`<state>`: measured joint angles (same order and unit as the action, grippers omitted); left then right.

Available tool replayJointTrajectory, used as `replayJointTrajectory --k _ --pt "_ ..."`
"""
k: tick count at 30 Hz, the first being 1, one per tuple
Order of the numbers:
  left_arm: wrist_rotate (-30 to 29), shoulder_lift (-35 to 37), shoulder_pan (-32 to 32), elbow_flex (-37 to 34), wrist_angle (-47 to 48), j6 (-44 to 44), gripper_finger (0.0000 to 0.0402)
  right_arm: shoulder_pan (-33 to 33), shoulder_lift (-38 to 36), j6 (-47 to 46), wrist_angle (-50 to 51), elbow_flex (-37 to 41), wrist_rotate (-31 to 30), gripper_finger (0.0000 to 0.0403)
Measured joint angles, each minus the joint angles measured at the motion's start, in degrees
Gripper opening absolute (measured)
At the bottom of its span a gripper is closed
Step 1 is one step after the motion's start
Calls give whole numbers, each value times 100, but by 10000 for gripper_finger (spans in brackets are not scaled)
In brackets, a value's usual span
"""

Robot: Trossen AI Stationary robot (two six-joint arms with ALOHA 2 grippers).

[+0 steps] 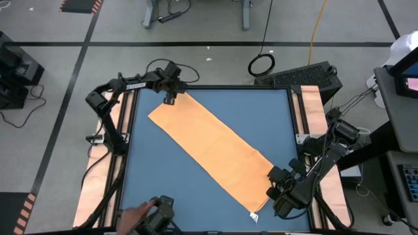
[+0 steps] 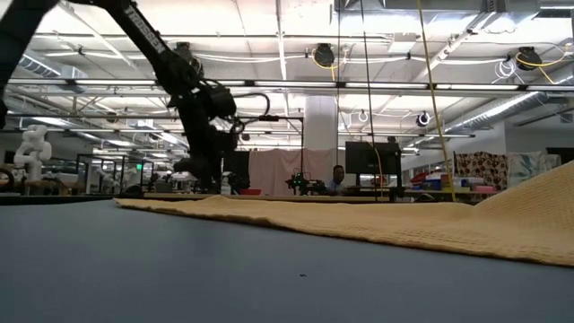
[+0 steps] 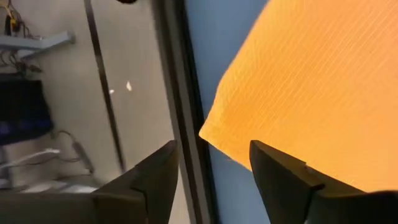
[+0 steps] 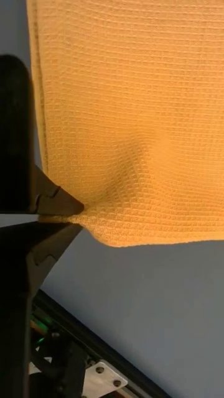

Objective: Roll towel into tight, uniform cylinder
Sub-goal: Fold the orange microfiber cloth

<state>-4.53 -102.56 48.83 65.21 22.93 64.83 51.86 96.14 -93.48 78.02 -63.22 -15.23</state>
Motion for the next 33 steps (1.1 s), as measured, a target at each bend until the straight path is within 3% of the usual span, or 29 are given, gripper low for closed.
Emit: replayJointTrajectory --k 7,18,23,33 --pt "-237 -370 -215 131 -49 317 205 0 0 259 -176 0 8 0" --pt "6 -752 -401 439 -15 1156 199 0 0 267 -315 0 10 6" --pt "-6 -954 -401 446 -69 1220 169 -2 0 272 -306 0 23 6" --pt "-159 -1008 -386 439 -149 1113 67 0 0 313 -300 0 14 6"
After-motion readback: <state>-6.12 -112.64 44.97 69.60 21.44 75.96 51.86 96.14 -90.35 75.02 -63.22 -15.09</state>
